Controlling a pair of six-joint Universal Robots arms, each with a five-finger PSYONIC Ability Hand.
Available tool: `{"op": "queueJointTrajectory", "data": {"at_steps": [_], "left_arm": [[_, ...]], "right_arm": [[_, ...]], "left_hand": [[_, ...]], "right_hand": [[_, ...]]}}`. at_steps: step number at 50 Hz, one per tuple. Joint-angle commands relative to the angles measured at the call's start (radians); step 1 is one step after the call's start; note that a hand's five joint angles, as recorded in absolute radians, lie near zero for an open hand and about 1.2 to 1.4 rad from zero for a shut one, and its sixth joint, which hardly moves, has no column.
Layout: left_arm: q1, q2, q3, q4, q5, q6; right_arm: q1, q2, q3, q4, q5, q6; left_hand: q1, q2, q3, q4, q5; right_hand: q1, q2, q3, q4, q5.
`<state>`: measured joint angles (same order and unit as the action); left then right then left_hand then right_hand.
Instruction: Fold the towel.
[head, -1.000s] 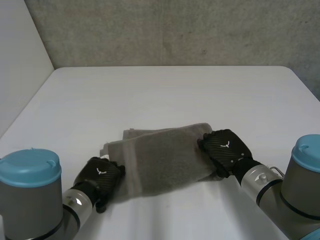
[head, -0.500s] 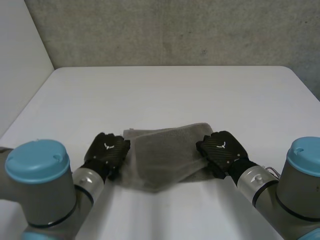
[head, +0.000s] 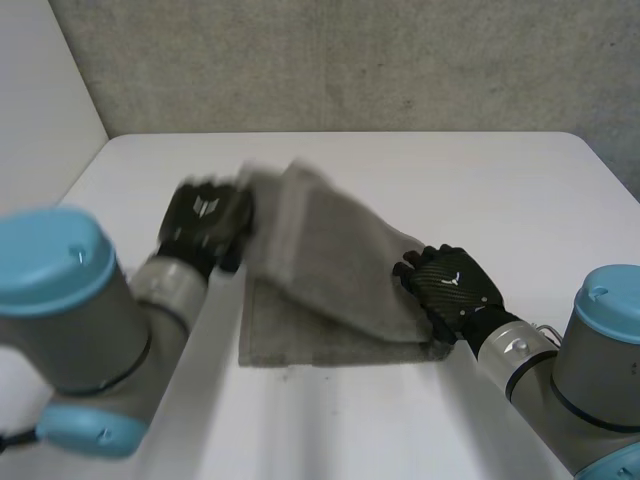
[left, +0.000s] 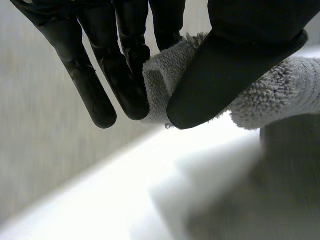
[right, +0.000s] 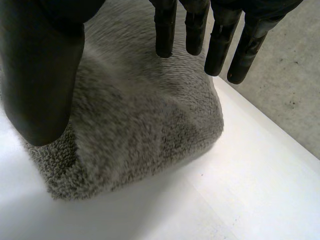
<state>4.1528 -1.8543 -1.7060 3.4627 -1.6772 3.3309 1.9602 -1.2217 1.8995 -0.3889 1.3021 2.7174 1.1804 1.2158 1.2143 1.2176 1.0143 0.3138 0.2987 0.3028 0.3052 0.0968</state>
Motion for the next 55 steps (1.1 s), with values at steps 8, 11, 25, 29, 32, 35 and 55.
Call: {"op": "queueJointTrajectory", "data": {"at_steps": [8,11,25,29,32,35,55], "left_arm": [[0.070,-0.086,-0.265,0.182,0.014,0.022],[0.069,-0.091,-0.267,0.182,0.016,0.042],[0.063,-0.029,-0.262,0.181,0.011,0.144],[0.076,0.038,-0.242,0.181,0.014,0.139],[0.075,0.075,-0.221,0.181,0.013,0.137],[0.075,0.092,-0.210,0.181,0.011,0.136],[0.060,0.156,-0.109,0.182,0.002,0.102]], "right_arm": [[0.002,0.007,0.009,0.001,-0.006,-0.004],[0.002,0.005,0.013,0.001,-0.003,-0.004],[-0.014,-0.005,0.033,0.010,0.017,-0.007],[-0.024,-0.022,0.041,0.022,0.059,-0.030],[-0.034,-0.065,0.053,0.044,0.100,-0.093],[-0.040,-0.096,0.036,0.093,0.117,-0.221],[0.499,0.249,-0.364,0.123,-0.007,-0.508]], "left_hand": [[0.216,0.180,0.182,0.179,0.207],[0.216,0.180,0.182,0.179,0.207],[-1.002,-1.038,-1.036,-1.039,-1.011],[-1.002,-1.038,-1.036,-1.039,-1.011],[-1.002,-1.038,-1.036,-1.039,-1.011],[-1.002,-1.038,-1.036,-1.039,-1.011],[-0.982,-1.017,-1.016,-1.019,-0.990]], "right_hand": [[0.082,0.097,0.093,0.091,0.125],[0.194,0.209,0.204,0.202,0.236],[1.083,1.098,1.093,1.091,1.125],[1.083,1.098,1.093,1.091,1.125],[1.083,1.098,1.093,1.091,1.125],[1.083,1.098,1.093,1.091,1.125],[1.083,1.098,1.093,1.091,1.125]]}}
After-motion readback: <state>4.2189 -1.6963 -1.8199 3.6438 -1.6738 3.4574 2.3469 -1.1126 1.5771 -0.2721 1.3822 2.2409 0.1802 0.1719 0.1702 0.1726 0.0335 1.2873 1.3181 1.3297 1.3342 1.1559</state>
